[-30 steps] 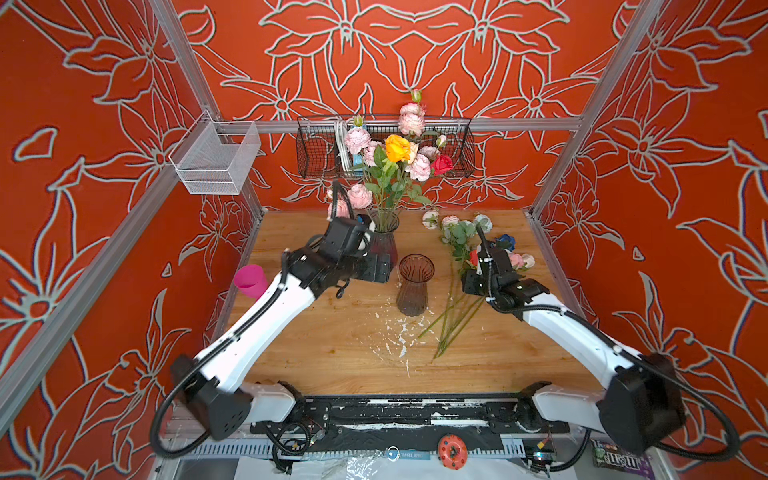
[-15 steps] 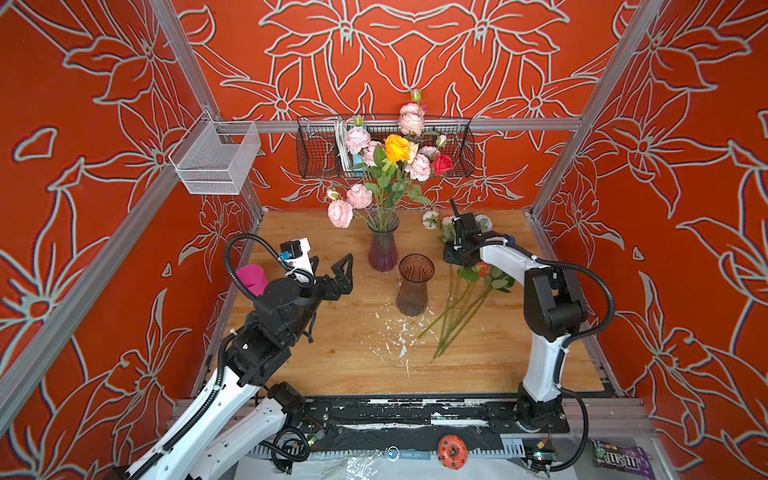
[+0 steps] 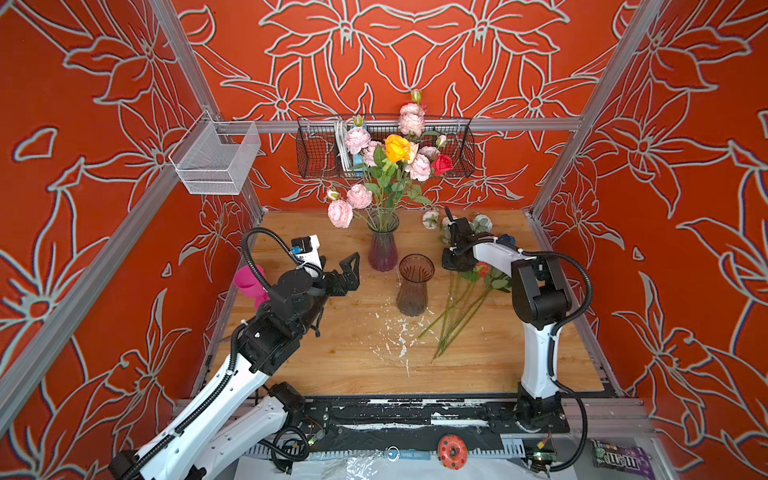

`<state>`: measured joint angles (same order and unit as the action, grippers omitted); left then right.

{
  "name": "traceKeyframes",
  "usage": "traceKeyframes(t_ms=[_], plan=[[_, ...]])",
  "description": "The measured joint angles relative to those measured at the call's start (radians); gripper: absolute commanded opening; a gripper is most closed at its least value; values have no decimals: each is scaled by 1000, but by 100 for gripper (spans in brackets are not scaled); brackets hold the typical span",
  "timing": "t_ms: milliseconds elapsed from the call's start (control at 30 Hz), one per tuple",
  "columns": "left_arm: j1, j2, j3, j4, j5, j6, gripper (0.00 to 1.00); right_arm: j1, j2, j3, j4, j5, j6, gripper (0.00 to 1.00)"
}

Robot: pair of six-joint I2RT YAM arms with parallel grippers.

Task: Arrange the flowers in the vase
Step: 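Close the right gripper on the pink rose stem below its leaves, then lift the pink rose high with the right gripper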

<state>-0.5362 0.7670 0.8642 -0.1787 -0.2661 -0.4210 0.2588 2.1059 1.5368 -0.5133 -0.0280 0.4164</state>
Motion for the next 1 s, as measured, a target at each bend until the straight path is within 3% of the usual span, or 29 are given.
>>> traceKeyframes(t_ms=[200, 567, 767, 1000], plan=[[21, 0, 0, 0, 16, -8, 98, -3, -47, -56, 44, -52, 10, 2], [84, 38, 0, 1, 90, -51, 98, -3, -387, -208, 138, -139, 68, 1], [85, 41, 0, 2, 116, -60, 98, -3, -593, -469, 198, -168, 120, 0], [86, 41, -1, 31, 166, -74, 98, -3, -1009, -794, 290, -148, 166, 0]])
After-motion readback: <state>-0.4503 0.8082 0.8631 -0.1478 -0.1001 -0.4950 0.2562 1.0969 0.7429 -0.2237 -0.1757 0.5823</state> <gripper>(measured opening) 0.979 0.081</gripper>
